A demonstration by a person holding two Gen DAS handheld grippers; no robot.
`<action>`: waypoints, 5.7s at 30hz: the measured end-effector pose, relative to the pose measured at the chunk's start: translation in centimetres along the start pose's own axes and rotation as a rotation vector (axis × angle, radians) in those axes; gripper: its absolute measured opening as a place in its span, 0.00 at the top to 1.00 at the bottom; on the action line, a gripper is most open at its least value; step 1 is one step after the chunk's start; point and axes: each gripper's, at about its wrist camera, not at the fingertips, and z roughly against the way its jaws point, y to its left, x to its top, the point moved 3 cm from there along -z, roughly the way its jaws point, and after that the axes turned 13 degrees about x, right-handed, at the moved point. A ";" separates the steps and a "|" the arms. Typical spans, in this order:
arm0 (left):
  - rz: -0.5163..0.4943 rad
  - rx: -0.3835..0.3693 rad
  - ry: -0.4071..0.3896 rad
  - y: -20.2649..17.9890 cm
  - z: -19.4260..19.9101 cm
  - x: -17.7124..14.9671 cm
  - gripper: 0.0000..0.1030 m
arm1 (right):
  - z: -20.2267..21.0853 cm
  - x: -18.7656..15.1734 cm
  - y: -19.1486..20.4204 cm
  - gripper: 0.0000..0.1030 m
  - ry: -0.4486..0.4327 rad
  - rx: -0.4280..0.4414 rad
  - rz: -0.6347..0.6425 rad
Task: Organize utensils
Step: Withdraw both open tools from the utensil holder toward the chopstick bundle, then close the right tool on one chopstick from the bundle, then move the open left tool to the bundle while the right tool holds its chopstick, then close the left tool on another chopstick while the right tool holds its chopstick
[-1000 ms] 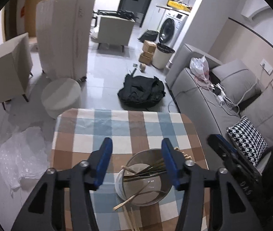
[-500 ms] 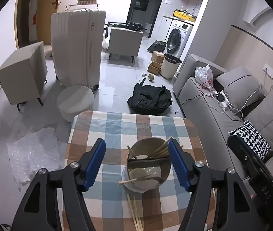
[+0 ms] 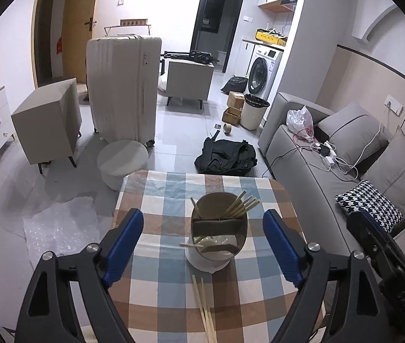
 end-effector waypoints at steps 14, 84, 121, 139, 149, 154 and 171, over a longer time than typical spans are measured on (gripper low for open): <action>0.006 -0.011 -0.015 0.4 -0.4 -5.3 0.19 | 1.3 -6.1 0.8 0.08 0.063 -0.002 0.029; 0.211 0.153 0.470 9.4 -13.4 -14.1 0.19 | -19.4 -22.6 -5.1 0.96 0.711 -0.118 -0.133; 0.104 0.137 0.583 -0.6 -17.9 -15.8 0.19 | -7.3 -17.5 -15.1 0.96 0.391 -0.030 -0.598; -0.005 0.250 0.531 -1.9 -18.5 -15.4 0.79 | -7.7 -17.5 -15.7 0.96 0.384 -0.035 -0.588; 0.035 0.187 0.537 -1.5 -17.6 -15.6 0.98 | -7.9 -17.1 -14.8 0.96 0.388 -0.048 -0.542; 0.068 0.131 0.491 -0.2 -16.3 -14.6 0.98 | -7.8 -16.2 -13.1 0.96 0.384 -0.050 -0.461; 0.035 -0.058 0.247 -1.0 -6.5 -11.8 0.98 | -4.7 -14.4 -5.9 0.96 0.318 -0.051 -0.150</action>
